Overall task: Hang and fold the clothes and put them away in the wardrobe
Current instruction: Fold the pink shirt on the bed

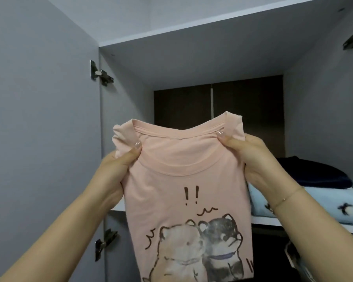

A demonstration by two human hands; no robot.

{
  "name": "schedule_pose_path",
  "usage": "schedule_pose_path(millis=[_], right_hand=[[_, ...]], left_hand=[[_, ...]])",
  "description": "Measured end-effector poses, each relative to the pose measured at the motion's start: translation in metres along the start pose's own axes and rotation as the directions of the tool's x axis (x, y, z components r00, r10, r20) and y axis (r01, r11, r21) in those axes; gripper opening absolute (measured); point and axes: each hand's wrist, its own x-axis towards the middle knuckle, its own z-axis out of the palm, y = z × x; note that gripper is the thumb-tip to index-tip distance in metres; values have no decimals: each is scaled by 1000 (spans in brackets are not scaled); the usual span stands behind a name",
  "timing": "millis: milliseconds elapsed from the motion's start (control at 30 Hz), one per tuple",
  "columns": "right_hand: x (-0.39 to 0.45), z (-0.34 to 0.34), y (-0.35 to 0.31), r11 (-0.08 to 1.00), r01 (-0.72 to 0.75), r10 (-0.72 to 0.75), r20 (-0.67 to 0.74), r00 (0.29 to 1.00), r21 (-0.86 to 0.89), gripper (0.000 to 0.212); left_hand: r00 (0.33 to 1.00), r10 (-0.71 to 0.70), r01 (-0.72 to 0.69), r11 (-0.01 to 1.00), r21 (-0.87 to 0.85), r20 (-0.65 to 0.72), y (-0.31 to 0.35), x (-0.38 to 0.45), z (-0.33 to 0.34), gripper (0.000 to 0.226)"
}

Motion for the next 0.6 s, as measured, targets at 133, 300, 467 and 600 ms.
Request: schedule_pose_path(millis=[133, 300, 467, 600], right_hand=[[57, 16, -25, 993, 95, -98, -33, 995, -68, 16], [143, 26, -67, 968, 194, -203, -39, 978, -158, 18], [241, 6, -75, 958, 131, -161, -101, 982, -255, 38], [319, -12, -57, 947, 145, -187, -122, 975, -288, 31]], left_hand=[[996, 47, -49, 999, 24, 76, 26, 72, 10, 17], [980, -24, 15, 999, 45, 198, 70, 158, 48, 9], [968, -91, 71, 993, 91, 232, 77, 240, 96, 9], [961, -127, 106, 990, 97, 247, 69, 311, 131, 12]])
